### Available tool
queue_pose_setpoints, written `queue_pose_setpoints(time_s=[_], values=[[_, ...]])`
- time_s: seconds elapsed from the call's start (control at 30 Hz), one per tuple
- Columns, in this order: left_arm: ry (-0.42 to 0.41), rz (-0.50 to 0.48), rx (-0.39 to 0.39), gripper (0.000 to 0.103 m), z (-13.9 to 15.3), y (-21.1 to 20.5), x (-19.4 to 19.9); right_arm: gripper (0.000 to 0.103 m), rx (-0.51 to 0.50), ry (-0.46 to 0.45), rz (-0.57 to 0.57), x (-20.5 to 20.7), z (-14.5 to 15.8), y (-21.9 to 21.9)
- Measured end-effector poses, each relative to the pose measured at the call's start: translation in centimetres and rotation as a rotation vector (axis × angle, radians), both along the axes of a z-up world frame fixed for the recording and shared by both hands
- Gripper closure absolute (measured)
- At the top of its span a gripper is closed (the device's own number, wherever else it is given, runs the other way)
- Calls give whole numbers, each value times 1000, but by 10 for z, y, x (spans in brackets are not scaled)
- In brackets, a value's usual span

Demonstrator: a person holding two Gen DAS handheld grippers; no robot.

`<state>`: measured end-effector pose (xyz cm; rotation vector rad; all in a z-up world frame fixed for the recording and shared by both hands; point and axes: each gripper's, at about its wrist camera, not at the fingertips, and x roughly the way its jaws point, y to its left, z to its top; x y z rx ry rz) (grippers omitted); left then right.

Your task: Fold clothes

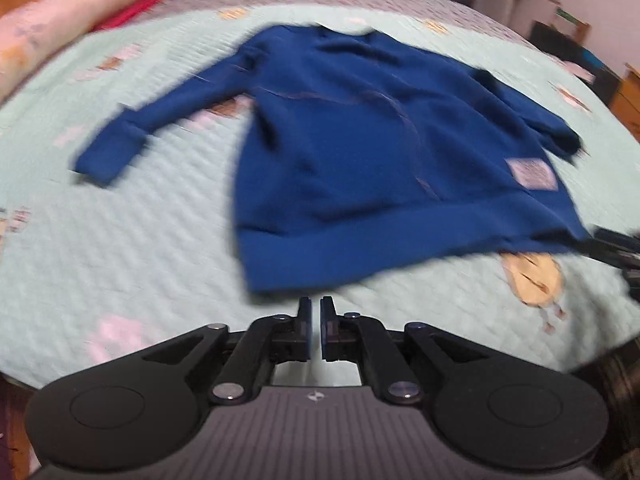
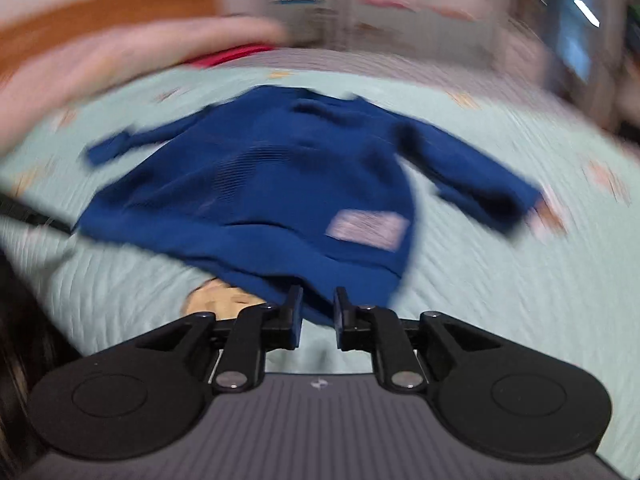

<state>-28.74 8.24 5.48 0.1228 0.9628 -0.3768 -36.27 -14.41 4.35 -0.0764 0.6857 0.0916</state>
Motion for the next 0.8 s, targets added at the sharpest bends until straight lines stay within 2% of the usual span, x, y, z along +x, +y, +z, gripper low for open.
queue_pose_setpoints(time_s=[0.03, 0.1, 0.23, 0.3, 0.4, 0.47, 0.57, 0.63, 0.7, 0.8], values=[[14, -20, -17, 91, -3, -5, -3, 87, -38, -2, 55, 4, -2, 10], [43, -46, -54, 77, -11, -15, -7, 87, -69, 16, 146, 13, -7, 26], [60, -55, -88, 74, -24, -19, -3, 87, -220, 51, 281, 27, -26, 53], [89, -3, -176, 74, -23, -8, 8, 87, -270, 46, 318, 31, -31, 62], [129, 82, -304, 74, -23, 10, 24, 84, -230, 31, 317, 37, -24, 61], [143, 130, -359, 74, -23, 22, 31, 69, -170, 38, 300, 40, -20, 56], [157, 169, -425, 74, -24, 34, 38, 64, -73, 71, 257, 46, -19, 45], [140, 164, -447, 74, -21, 35, 38, 63, -27, 87, 233, 49, -19, 38], [117, 151, -457, 74, -17, 35, 39, 62, -25, 86, 229, 52, -20, 35], [86, 112, -426, 74, -11, 30, 45, 60, -33, 91, 250, 57, -23, 33]])
